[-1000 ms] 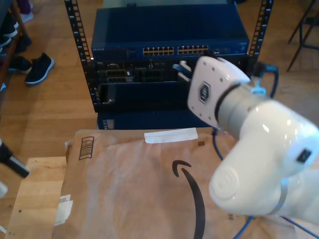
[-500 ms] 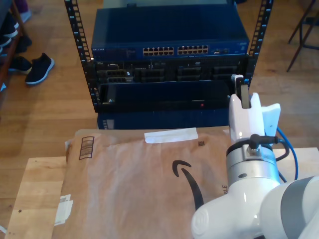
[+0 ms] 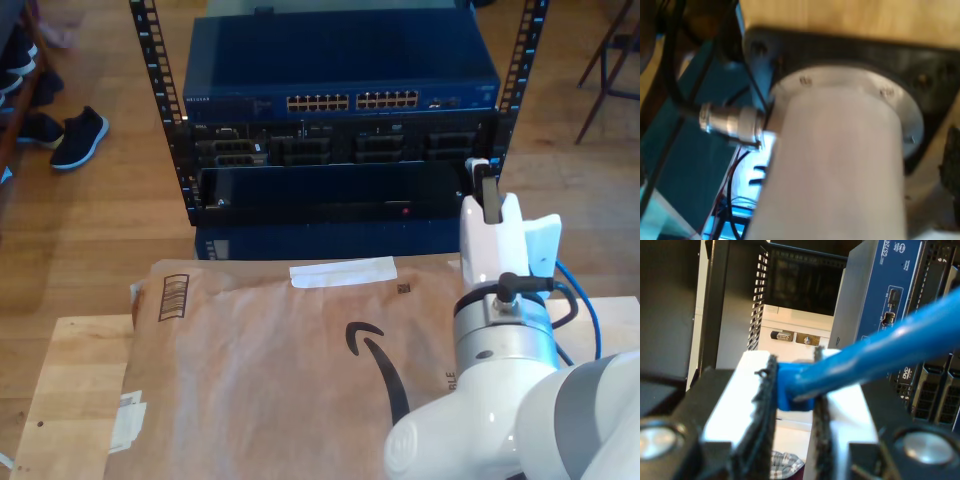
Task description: Grab the cable and plug it in
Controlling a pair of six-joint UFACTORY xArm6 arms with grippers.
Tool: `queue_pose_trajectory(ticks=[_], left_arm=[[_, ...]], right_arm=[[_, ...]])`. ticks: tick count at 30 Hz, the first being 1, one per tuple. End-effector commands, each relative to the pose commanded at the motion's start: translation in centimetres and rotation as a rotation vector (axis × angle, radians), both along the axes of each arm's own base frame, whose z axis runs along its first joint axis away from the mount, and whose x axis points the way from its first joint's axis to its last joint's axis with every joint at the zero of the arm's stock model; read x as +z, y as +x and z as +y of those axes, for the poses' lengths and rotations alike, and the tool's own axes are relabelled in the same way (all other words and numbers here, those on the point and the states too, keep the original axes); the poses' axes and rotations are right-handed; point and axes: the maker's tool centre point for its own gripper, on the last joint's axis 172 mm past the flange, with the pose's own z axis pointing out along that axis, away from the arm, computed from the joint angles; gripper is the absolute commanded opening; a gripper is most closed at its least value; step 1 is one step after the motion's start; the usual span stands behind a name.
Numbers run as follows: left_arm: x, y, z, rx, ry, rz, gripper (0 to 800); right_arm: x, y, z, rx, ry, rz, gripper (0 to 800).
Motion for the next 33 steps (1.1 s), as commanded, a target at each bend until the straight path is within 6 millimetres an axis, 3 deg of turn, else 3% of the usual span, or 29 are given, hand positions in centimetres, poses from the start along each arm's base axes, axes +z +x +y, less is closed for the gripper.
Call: queue_pose_trajectory(ticks=[3,12,19,23,29,33], left_arm=[[-0.9,-0.4,-0.9,-0.010,-0.011,0.009,798],[-6.1,-0.6,-0.2,0.034,0.124,-0.035,798],[-6.4,-1.2,-0.4,0.072,0.114,-0.054,799],[-6.4,-1.2,-0.4,0.071,0.113,-0.055,799],[-6.4,-1.2,-0.4,0.071,0.113,-0.055,799],[-6.4,-1.2,-0.4,0.070,0.113,-0.055,799]], right_arm=[[-0.1,-0.1,-0.1,0.000,-0.002,0.002,2],[-0.5,-0.1,-0.6,-0.016,0.005,0.013,2],[-0.5,-0.2,-0.4,-0.012,0.005,0.013,2],[-1.9,-1.1,0.0,0.007,-0.018,0.043,1],[-2.5,-1.5,-0.6,-0.006,-0.021,0.055,1],[-2.0,-1.8,1.4,0.035,0.015,0.045,0]])
